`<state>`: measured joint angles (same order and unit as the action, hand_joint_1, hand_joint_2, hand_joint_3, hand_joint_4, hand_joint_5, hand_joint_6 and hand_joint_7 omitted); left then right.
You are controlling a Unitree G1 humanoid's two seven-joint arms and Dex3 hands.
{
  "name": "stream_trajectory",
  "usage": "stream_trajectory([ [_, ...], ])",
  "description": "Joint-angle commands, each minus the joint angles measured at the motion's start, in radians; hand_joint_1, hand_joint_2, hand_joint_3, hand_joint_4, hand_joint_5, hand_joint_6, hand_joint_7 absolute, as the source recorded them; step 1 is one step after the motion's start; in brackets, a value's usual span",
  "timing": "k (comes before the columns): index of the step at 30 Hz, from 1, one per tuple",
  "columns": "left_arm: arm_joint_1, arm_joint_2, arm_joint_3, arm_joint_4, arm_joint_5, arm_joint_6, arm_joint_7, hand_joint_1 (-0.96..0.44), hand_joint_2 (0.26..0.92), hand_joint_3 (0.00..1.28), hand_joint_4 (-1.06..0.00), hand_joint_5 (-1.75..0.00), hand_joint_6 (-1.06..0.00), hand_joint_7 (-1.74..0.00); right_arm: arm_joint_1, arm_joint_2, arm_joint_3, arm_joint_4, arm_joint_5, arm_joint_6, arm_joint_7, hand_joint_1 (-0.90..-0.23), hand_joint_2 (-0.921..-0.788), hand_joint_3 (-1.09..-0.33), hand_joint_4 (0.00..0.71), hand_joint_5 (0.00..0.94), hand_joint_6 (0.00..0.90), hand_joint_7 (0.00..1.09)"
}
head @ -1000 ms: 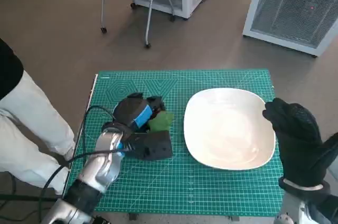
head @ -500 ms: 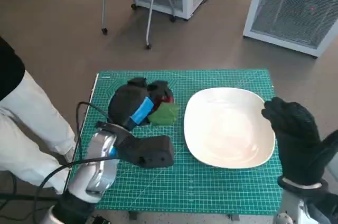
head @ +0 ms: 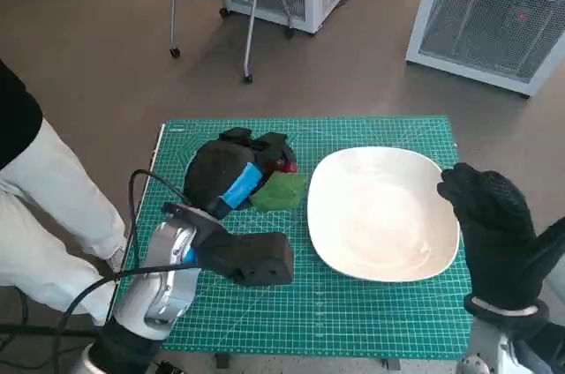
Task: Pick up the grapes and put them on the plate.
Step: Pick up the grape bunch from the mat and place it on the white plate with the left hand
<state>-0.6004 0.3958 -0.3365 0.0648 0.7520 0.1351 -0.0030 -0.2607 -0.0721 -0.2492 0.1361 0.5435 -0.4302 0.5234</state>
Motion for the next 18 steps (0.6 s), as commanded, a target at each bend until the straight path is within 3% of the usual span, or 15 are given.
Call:
stream_trajectory([
  [1,-0.038,-0.014,-0.007,0.011,0.018,-0.005,-0.015,0.0,0.897,0.01,-0.86,-1.01,-0.68,-1.07,0.018,0.004,-0.003,0.003,-0.006,0.003,-0.006,-0.383,-0.921,-0.534,0.431,0.593,0.234,0.91],
  [8,-0.08,-0.065,-0.039,0.027,0.033,0.016,-0.057,0.0,0.896,0.01,-0.86,-1.03,-0.69,-1.05,0.017,0.005,-0.005,0.006,-0.007,0.004,-0.009,-0.381,-0.921,-0.535,0.434,0.592,0.234,0.9],
  [14,-0.138,-0.132,-0.085,0.049,0.061,0.042,-0.098,0.0,0.888,0.03,-0.8,-1.18,-0.76,-0.88,0.016,0.009,-0.003,0.006,-0.013,0.005,-0.015,-0.381,-0.921,-0.534,0.442,0.591,0.237,0.9],
  [18,-0.188,-0.174,-0.118,0.092,0.069,0.033,-0.112,0.0,0.881,0.04,-0.8,-1.19,-0.77,-0.87,0.02,0.01,-0.001,-0.002,-0.014,0.006,-0.019,-0.381,-0.921,-0.534,0.444,0.589,0.238,0.9],
])
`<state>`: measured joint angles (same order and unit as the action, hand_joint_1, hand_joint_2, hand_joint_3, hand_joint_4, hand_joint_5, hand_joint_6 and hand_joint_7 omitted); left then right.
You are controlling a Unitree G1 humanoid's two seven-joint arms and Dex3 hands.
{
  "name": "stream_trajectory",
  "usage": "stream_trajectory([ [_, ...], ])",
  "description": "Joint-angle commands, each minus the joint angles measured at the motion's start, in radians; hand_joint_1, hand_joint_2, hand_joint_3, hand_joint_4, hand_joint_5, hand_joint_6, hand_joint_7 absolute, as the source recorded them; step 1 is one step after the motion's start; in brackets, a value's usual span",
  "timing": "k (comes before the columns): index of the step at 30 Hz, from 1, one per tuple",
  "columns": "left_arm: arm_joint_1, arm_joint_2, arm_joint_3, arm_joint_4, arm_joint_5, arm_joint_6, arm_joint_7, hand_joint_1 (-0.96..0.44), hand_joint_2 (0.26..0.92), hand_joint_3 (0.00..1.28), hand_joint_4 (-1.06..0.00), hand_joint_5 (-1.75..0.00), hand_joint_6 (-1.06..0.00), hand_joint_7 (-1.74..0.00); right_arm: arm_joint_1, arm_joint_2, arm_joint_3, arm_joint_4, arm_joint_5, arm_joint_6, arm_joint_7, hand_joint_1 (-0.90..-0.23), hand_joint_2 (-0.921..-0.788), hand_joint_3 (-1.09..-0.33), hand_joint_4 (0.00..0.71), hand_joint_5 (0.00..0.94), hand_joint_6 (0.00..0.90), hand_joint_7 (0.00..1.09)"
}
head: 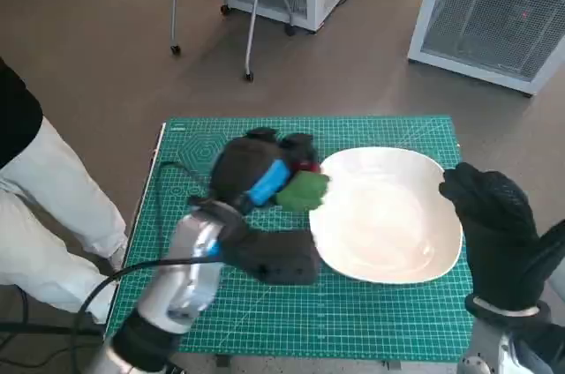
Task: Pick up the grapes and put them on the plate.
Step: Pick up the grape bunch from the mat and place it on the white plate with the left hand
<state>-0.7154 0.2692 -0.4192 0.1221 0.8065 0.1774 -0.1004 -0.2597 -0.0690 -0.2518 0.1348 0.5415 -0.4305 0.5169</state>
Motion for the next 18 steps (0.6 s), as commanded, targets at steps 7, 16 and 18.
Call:
stream_trajectory([
  [7,-0.175,-0.11,-0.096,0.165,0.029,-0.071,0.001,0.01,0.89,0.08,-0.72,-1.31,-0.75,-0.87,0.035,-0.001,-0.007,-0.018,0.003,0.012,-0.009,-0.379,-0.921,-0.534,0.445,0.587,0.239,0.9],
  [16,-0.27,-0.181,-0.141,0.302,0.035,-0.136,0.043,0.01,0.918,0.08,-0.72,-1.26,-0.61,-1.05,0.064,-0.011,-0.03,-0.054,0.03,0.022,-0.004,-0.379,-0.921,-0.531,0.449,0.58,0.241,0.89],
  [18,-0.281,-0.191,-0.147,0.318,0.037,-0.14,0.049,0.01,0.919,0.08,-0.73,-1.25,-0.59,-1.07,0.068,-0.012,-0.034,-0.059,0.032,0.023,-0.003,-0.379,-0.921,-0.53,0.453,0.574,0.245,0.89],
])
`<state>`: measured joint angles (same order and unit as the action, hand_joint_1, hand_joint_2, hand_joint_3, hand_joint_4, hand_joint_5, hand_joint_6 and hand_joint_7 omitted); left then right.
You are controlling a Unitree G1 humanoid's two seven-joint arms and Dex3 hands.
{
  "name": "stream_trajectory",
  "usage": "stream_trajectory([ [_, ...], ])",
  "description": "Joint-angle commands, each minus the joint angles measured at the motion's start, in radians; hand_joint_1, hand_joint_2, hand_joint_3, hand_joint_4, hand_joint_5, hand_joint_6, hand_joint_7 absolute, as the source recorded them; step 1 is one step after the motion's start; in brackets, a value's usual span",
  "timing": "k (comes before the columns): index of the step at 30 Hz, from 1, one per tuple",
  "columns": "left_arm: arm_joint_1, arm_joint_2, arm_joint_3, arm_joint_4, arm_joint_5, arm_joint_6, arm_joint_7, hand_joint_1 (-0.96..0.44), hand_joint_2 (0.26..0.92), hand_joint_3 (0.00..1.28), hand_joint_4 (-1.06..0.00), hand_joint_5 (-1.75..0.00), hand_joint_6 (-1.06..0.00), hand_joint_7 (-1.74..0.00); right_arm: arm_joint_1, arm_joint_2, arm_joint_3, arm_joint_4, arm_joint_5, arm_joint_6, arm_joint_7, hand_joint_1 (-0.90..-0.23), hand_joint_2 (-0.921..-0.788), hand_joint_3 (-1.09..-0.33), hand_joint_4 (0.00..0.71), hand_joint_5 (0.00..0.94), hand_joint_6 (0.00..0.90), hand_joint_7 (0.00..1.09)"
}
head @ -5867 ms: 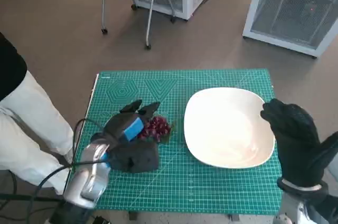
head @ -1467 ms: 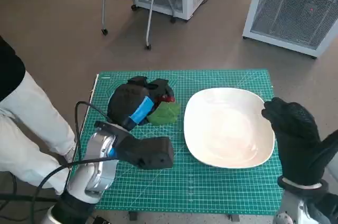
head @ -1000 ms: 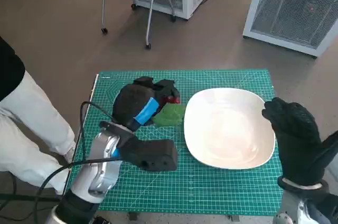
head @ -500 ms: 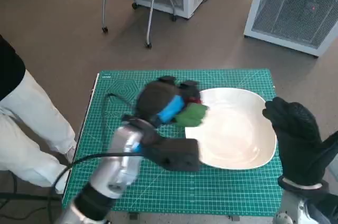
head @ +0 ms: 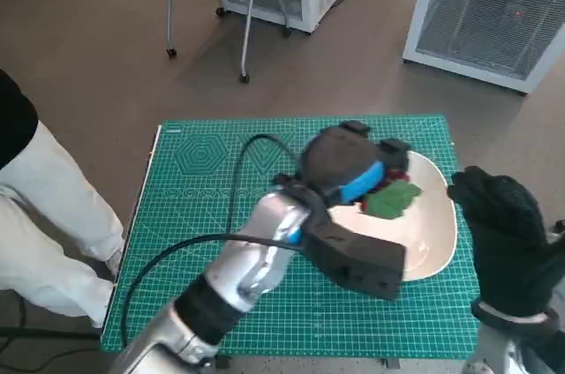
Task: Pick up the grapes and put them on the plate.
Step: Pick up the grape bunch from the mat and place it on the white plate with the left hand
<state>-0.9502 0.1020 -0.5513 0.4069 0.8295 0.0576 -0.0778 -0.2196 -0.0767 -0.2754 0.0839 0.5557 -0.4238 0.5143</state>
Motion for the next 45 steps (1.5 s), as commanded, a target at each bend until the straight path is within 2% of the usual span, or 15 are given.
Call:
stream_trajectory([
  [1,-0.051,-0.03,-0.018,0.042,0.016,-0.021,0.03,0.0,0.92,0.08,-0.73,-1.24,-0.59,-1.07,0.03,-0.004,-0.012,-0.011,0.02,0.017,0.0,-0.379,-0.921,-0.529,0.456,0.568,0.247,0.88],
  [7,-0.076,-0.054,-0.035,0.082,0.02,-0.041,0.045,0.01,0.92,0.12,-0.68,-1.31,-0.55,-1.11,0.039,-0.008,-0.029,-0.016,0.037,0.019,0.004,-0.363,-0.921,-0.518,0.485,0.519,0.274,0.84],
  [14,-0.081,-0.063,-0.03,0.099,0.014,-0.053,0.048,0.01,0.911,0.16,-0.64,-1.36,-0.54,-1.11,0.041,-0.006,-0.031,-0.019,0.037,0.017,0.002,-0.356,-0.921,-0.514,0.5,0.496,0.286,0.83],
  [18,-0.087,-0.087,-0.019,0.14,-0.019,-0.073,0.042,0.01,0.753,0.5,-0.49,-1.6,-0.57,-1.14,0.048,0.003,-0.034,-0.027,0.024,0.004,-0.014,-0.351,-0.921,-0.511,0.526,0.472,0.304,0.81],
  [20,-0.091,-0.092,-0.019,0.159,-0.026,-0.075,0.046,0.01,0.708,0.6,-0.44,-1.67,-0.57,-1.15,0.049,0.004,-0.034,-0.028,0.019,0.002,-0.018,-0.349,-0.921,-0.511,0.536,0.459,0.311,0.8],
  [29,-0.091,-0.108,-0.003,0.209,-0.062,-0.085,0.042,0.01,0.607,0.8,-0.41,-1.74,-0.58,-1.23,0.048,-0.001,-0.035,-0.023,0.012,-0.002,-0.019,-0.34,-0.921,-0.513,0.551,0.435,0.32,0.79],
  [31,-0.087,-0.11,0.0,0.215,-0.076,-0.09,0.033,0.0,0.642,0.76,-0.39,-1.71,-0.52,-1.32,0.048,-0.001,-0.035,-0.023,0.009,-0.002,-0.021,-0.339,-0.921,-0.513,0.552,0.432,0.321,0.79],
  [33,-0.083,-0.111,-0.001,0.215,-0.085,-0.088,0.02,0.06,0.717,0.66,-0.38,-1.64,-0.44,-1.25,0.049,-0.001,-0.034,-0.027,0.007,0.0,-0.024,-0.339,-0.921,-0.513,0.553,0.43,0.321,0.79],
  [34,-0.082,-0.111,-0.003,0.215,-0.086,-0.084,0.013,0.09,0.742,0.6,-0.38,-1.52,-0.42,-1.08,0.049,0.0,-0.033,-0.029,0.005,0.0,-0.025,-0.339,-0.921,-0.514,0.554,0.429,0.321,0.79],
  [35,-0.081,-0.112,-0.005,0.215,-0.086,-0.078,0.006,0.1,0.757,0.53,-0.39,-1.36,-0.42,-0.87,0.049,0.0,-0.032,-0.03,0.004,0.0,-0.026,-0.339,-0.921,-0.514,0.554,0.428,0.321,0.79],
  [37,-0.08,-0.112,-0.009,0.215,-0.083,-0.065,-0.009,0.02,0.78,0.34,-0.38,-0.82,-0.43,-0.47,0.048,0.001,-0.031,-0.031,0.001,0.0,-0.028,-0.338,-0.921,-0.514,0.555,0.426,0.321,0.79],
  [39,-0.08,-0.112,-0.011,0.213,-0.079,-0.052,-0.021,-0.09,0.796,0.19,-0.34,-0.41,-0.43,-0.25,0.048,0.002,-0.03,-0.031,-0.002,0.0,-0.029,-0.338,-0.921,-0.515,0.556,0.424,0.321,0.79],
  [40,-0.079,-0.112,-0.013,0.212,-0.077,-0.047,-0.027,-0.14,0.8,0.15,-0.32,-0.29,-0.43,-0.18,0.048,0.002,-0.029,-0.031,-0.002,-0.001,-0.03,-0.339,-0.921,-0.515,0.556,0.423,0.321,0.79],
  [42,-0.078,-0.111,-0.016,0.211,-0.072,-0.04,-0.034,-0.25,0.802,0.09,-0.3,-0.15,-0.42,-0.1,0.047,0.002,-0.028,-0.03,-0.002,0.0,-0.031,-0.339,-0.921,-0.515,0.556,0.422,0.321,0.79],
  [45,-0.078,-0.109,-0.02,0.218,-0.071,-0.044,-0.035,-0.37,0.809,0.04,-0.27,-0.05,-0.39,-0.03,0.045,0.002,-0.029,-0.027,-0.001,0.001,-0.031,-0.339,-0.921,-0.515,0.556,0.419,0.32,0.79],
])
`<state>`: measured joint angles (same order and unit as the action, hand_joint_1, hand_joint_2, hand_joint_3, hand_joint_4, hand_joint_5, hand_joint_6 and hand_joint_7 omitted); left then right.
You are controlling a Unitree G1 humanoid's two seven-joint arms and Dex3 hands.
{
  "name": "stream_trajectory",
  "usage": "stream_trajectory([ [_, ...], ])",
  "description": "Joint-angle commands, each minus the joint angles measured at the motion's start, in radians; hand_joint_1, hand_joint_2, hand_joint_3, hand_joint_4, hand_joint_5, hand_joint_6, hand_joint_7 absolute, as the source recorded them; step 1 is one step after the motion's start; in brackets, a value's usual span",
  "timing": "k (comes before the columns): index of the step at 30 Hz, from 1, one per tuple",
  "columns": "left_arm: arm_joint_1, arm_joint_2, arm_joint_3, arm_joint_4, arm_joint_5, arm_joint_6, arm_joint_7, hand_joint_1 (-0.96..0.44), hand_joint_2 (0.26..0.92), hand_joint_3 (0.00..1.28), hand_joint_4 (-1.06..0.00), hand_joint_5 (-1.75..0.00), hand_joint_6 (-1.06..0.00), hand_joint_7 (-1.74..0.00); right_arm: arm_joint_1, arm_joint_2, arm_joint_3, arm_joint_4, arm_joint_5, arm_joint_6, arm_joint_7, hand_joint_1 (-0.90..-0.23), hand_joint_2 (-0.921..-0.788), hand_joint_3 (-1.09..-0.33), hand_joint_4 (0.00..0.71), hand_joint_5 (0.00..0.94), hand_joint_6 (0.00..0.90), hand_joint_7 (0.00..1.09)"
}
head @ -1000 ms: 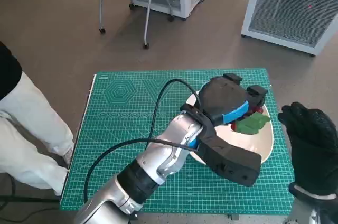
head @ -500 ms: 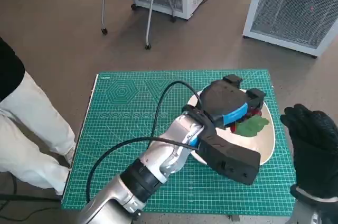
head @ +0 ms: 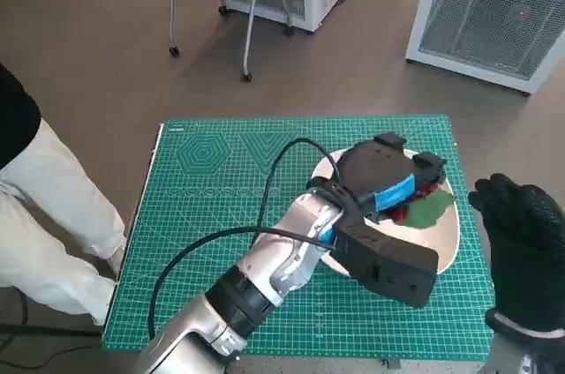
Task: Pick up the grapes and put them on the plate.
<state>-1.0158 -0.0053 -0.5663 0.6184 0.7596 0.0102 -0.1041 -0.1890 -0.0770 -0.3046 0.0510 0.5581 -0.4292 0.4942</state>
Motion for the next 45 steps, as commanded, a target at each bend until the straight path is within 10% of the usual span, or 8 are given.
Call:
stream_trajectory([
  [1,-0.013,0.0,-0.005,0.011,-0.003,-0.002,-0.008,-0.39,0.811,0.04,-0.26,-0.03,-0.39,-0.02,0.014,0.002,0.0,0.007,-0.003,0.007,-0.011,-0.339,-0.921,-0.515,0.556,0.419,0.32,0.79],
  [33,0.163,0.166,0.326,-0.036,-0.43,-0.246,-0.083,-0.48,0.921,0.06,-0.15,0.0,-0.35,-0.02,0.016,0.017,0.015,-0.005,-0.015,0.004,-0.033,-0.348,-0.921,-0.512,0.563,0.409,0.323,0.8],
  [45,0.315,0.137,0.635,0.056,-1.01,-0.415,-0.439,-0.54,0.921,0.18,-0.17,-0.01,-0.32,0.0,0.01,0.018,0.025,-0.006,-0.013,0.008,-0.031,-0.345,-0.921,-0.512,0.566,0.406,0.324,0.8],
])
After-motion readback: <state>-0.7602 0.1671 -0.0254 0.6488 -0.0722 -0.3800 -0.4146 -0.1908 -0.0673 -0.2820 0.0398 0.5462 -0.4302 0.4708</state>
